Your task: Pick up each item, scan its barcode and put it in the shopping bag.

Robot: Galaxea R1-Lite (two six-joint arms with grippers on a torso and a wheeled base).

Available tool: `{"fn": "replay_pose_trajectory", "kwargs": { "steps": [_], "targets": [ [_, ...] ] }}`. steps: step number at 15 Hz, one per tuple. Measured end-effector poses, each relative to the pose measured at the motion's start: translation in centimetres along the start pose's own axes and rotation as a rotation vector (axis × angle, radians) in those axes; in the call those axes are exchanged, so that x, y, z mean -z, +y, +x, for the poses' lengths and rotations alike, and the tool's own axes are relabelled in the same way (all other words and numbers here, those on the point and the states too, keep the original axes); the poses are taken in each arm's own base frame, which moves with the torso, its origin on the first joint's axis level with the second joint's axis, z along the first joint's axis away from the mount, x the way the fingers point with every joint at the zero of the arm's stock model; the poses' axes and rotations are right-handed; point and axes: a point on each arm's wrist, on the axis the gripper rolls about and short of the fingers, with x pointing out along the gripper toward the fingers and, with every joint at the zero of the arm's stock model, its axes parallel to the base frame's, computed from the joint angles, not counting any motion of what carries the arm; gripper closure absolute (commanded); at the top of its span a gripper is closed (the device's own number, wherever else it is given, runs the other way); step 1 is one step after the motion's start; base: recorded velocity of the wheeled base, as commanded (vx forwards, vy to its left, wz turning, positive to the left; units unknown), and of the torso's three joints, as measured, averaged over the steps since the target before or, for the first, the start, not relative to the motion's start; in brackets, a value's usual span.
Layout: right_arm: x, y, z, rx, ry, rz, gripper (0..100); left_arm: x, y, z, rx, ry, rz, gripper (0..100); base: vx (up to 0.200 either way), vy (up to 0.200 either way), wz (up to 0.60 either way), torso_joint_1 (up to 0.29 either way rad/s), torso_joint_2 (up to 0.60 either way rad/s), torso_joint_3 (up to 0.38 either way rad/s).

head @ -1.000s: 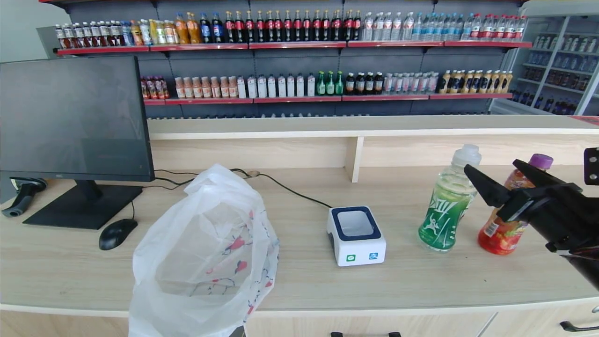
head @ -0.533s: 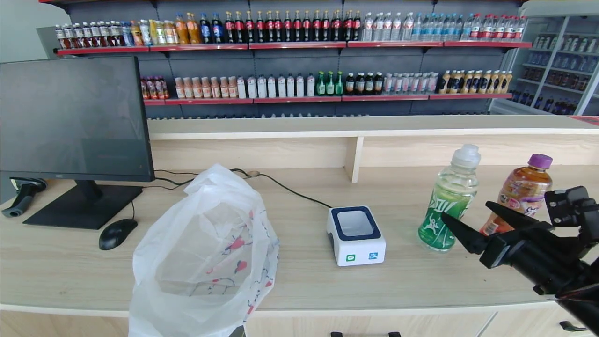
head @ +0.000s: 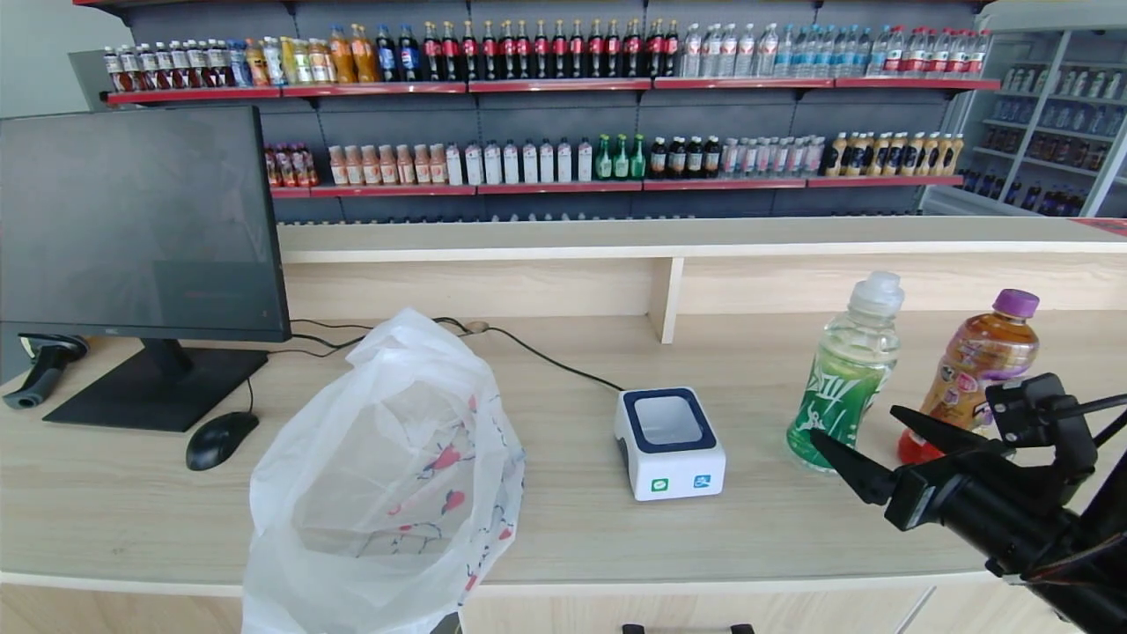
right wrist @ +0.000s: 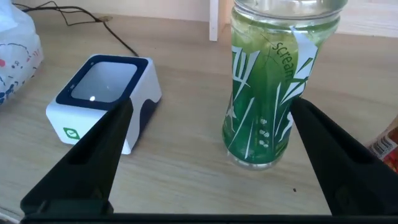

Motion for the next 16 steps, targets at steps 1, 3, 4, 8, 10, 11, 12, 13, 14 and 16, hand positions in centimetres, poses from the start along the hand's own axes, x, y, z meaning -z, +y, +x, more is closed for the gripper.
{"fn": "replay_pose_trajectory", "kwargs": {
  "steps": [1,3,4,8,10,11,12,13,14,16],
  "targets": [
    [-0.1,-0.2,0.5,0.007,-0.006,-0.001,0,0.0,0.0,0.0,0.000,0.000,0.000,0,0.000,0.000,0.00,0.000,0.00,0.000],
    [0.0,-0.4,1.0,0.014,-0.003,-0.001,0,0.0,0.0,0.0,-0.001,0.000,0.000,0,0.000,0.000,0.00,0.000,0.00,0.000],
    [0.1,-0.6,1.0,0.022,0.003,0.000,0,0.0,0.0,0.0,-0.001,0.000,0.000,0,0.000,0.000,0.00,0.000,0.00,0.000],
    [0.6,-1.7,0.9,0.077,0.028,0.004,0,0.0,0.0,0.0,0.000,0.000,0.000,0,0.000,0.000,0.00,0.000,0.00,0.000],
    [1.0,-1.5,1.2,0.065,0.044,0.005,0,0.0,0.0,0.0,0.000,0.000,0.000,0,0.000,0.000,0.00,0.000,0.00,0.000],
    [1.3,-1.1,1.2,0.048,0.060,0.005,0,0.0,0.0,0.0,-0.001,0.000,0.000,0,0.000,0.000,0.00,0.000,0.00,0.000],
    [1.7,-0.6,1.1,0.025,0.083,0.005,0,0.0,0.0,0.0,-0.001,0.000,0.000,0,0.000,0.000,0.00,0.000,0.00,0.000],
    [2.0,-0.2,0.9,0.006,0.102,0.005,0,0.0,0.0,0.0,-0.001,0.000,0.000,0,0.000,0.000,0.00,0.000,0.00,0.000],
    [2.3,0.2,0.9,-0.012,0.118,0.005,0,0.0,0.0,0.0,-0.001,0.000,0.000,0,0.000,0.000,0.00,0.000,0.00,0.000],
    [2.7,0.7,1.0,-0.035,0.137,0.003,0,0.0,0.0,0.0,0.000,0.000,0.000,0,0.000,0.000,0.00,0.000,0.00,0.000]
  ]
}}
